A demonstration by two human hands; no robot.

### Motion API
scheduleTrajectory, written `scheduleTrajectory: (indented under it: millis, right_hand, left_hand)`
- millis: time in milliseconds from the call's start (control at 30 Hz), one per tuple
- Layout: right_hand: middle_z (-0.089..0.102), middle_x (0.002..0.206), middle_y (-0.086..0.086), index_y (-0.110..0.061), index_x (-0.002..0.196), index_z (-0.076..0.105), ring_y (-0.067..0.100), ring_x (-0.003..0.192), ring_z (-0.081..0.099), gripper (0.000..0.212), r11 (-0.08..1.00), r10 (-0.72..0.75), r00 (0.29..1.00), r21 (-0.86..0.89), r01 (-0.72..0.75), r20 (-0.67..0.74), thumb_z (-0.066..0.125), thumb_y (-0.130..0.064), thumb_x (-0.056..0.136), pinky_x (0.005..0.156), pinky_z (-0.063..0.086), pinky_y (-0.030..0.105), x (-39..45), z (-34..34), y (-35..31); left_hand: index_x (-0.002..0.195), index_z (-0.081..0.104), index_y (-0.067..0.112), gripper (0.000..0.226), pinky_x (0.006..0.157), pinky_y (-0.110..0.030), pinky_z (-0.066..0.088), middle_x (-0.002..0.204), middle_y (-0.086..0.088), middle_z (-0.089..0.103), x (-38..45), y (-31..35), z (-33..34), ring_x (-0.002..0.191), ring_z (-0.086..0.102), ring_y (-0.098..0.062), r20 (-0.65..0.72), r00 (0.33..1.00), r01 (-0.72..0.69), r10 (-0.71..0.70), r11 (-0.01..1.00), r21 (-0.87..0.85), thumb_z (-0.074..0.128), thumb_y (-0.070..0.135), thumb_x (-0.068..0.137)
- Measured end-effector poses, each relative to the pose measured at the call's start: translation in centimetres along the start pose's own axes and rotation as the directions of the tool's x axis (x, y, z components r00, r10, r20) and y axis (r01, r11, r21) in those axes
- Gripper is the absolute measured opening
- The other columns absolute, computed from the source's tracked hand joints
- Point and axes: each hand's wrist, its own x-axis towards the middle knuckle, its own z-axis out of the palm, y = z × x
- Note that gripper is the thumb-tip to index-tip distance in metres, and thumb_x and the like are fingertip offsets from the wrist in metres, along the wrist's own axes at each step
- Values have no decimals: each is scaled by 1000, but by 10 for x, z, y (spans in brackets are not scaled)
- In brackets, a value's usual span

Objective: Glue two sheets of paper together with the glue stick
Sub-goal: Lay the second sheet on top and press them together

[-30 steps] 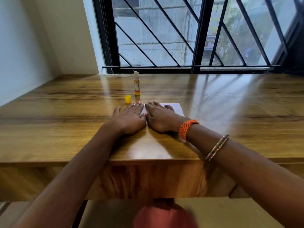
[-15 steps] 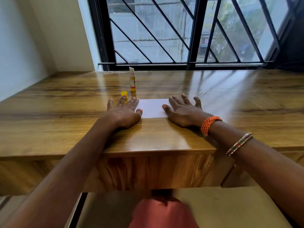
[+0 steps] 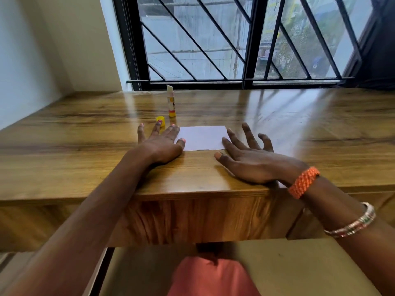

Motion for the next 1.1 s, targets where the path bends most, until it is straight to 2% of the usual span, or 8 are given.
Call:
scheduleTrajectory:
  millis: [200, 333, 433, 533, 833, 1000, 1100]
  right_hand:
    - [-24, 155, -2, -19, 151, -4, 21, 133, -41, 66, 997, 56, 998, 50, -54, -37, 16, -52, 98, 112, -20, 49, -7, 3, -13]
    - [-24, 156, -2, -25, 151, 0, 21, 135, -39, 60, 996, -6, 998, 90, 12, -69, 19, -45, 98, 113, -16, 51, 8, 8, -50]
    - [-20, 157, 0, -28, 151, 0, 21, 136, -38, 60, 993, -51, 990, 95, 64, -133, 18, -49, 98, 112, -17, 52, 16, 13, -63]
    - [-15, 158, 4, -36, 149, 7, 23, 136, -38, 56, 997, -17, 983, 72, 31, -181, 13, -55, 96, 109, -18, 53, 14, 16, -54]
    - [-8, 160, 3, -42, 146, 16, 25, 137, -36, 57, 986, 162, 976, 71, -152, -148, 8, -61, 93, 111, -13, 55, -10, 8, 1]
    - [-8, 160, 6, -38, 145, 18, 26, 137, -35, 56, 984, 174, 975, 68, -166, -136, 13, -60, 94, 111, -13, 55, -9, 5, 3]
    - [-16, 158, 7, -36, 149, 8, 26, 136, -37, 62, 985, 163, 981, 67, -157, -106, 14, -62, 93, 110, -17, 55, -1, 5, -1]
  left_hand:
    - [149, -3, 30, 64, 115, -54, -5, 159, 12, -10, 2, -3, 1, 146, -11, -13, 16, 1000, -7, 8, 997, -75, 14, 57, 94]
    - [149, -3, 31, 67, 116, -53, -5, 158, 13, -10, 1, -2, 1, 147, -9, -12, 8, 1000, 0, 0, 997, -80, 15, 62, 92]
    - [149, -3, 31, 67, 116, -53, -5, 159, 12, -10, 0, -1, 1, 147, -9, -13, 5, 1000, -1, 1, 997, -77, 14, 61, 92]
    - [149, -3, 31, 68, 116, -53, -5, 159, 12, -10, 0, -2, 1, 147, -9, -13, 6, 1000, -7, 7, 997, -80, 14, 62, 92]
    - [150, -3, 30, 69, 116, -54, -4, 159, 12, -9, -2, -5, -1, 147, -7, -13, 14, 999, -32, 33, 997, -77, 15, 63, 91]
    - [150, -2, 30, 71, 115, -54, -4, 159, 11, -9, -2, -5, 0, 147, -7, -13, 2, 999, -34, 34, 996, -77, 14, 64, 90]
    - [150, -2, 30, 72, 115, -54, -4, 159, 12, -9, -2, -5, 1, 147, -7, -13, -5, 999, -35, 35, 996, -76, 14, 66, 89]
